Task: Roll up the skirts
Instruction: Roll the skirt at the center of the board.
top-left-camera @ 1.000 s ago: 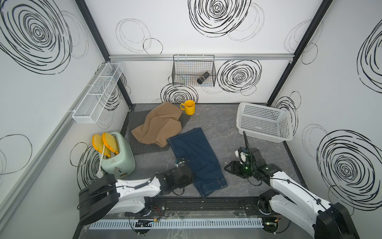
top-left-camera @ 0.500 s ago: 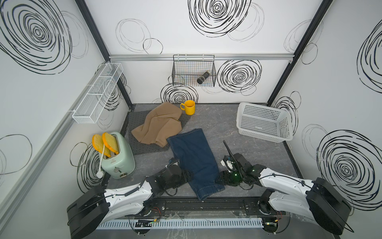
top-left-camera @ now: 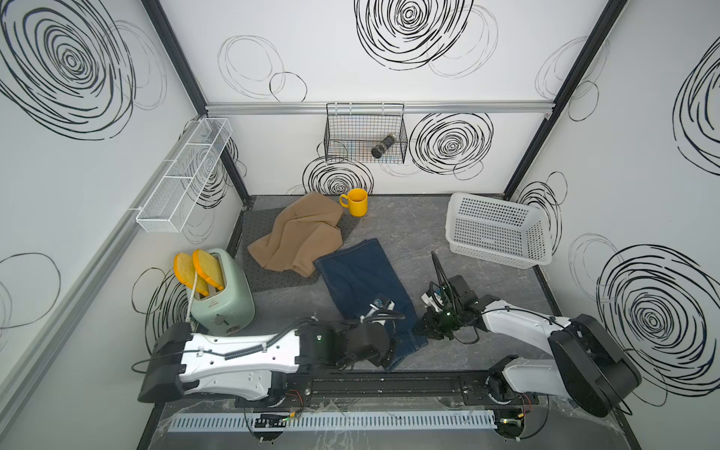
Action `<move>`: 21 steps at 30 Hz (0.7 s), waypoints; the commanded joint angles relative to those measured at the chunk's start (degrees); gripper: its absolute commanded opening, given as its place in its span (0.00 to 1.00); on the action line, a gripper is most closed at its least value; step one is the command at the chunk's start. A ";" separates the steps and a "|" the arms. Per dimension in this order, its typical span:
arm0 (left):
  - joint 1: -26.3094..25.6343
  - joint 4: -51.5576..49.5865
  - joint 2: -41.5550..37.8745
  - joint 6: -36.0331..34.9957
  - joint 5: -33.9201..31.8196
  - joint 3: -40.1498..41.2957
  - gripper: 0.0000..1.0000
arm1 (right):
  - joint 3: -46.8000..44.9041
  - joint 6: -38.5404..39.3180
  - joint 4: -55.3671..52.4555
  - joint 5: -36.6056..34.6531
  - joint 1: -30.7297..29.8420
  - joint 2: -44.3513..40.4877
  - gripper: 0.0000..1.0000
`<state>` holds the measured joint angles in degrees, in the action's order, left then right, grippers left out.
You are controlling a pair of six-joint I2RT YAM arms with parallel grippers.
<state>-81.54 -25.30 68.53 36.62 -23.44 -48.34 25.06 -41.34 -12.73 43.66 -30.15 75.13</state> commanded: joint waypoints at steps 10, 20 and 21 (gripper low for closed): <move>-5.12 3.62 17.84 -33.86 -14.05 -0.12 0.88 | 1.46 7.60 -6.95 6.81 5.89 -0.23 0.11; -14.82 -2.07 16.10 -32.13 -12.73 -1.92 0.93 | 1.35 11.15 -8.51 9.25 10.04 -0.88 0.11; -15.77 -3.01 16.09 -31.84 -13.51 -2.28 0.94 | 1.40 11.51 -8.64 9.30 10.35 -0.87 0.11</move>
<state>-94.87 -24.91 86.76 3.92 -35.90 -49.52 25.67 -32.64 -19.20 51.33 -20.82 75.55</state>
